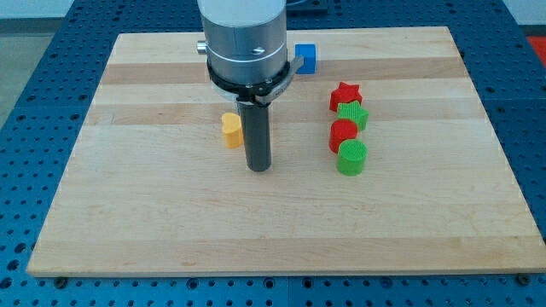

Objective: Nudge the yellow hexagon and blue cube up a bit

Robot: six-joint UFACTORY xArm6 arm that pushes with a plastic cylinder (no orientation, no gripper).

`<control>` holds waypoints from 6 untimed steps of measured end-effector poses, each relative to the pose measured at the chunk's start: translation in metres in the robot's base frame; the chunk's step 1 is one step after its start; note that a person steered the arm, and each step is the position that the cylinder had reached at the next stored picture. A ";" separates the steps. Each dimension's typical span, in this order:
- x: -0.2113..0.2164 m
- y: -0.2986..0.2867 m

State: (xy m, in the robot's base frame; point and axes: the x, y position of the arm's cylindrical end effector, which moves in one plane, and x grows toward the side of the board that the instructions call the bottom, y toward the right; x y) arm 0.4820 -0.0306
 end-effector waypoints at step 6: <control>-0.065 -0.022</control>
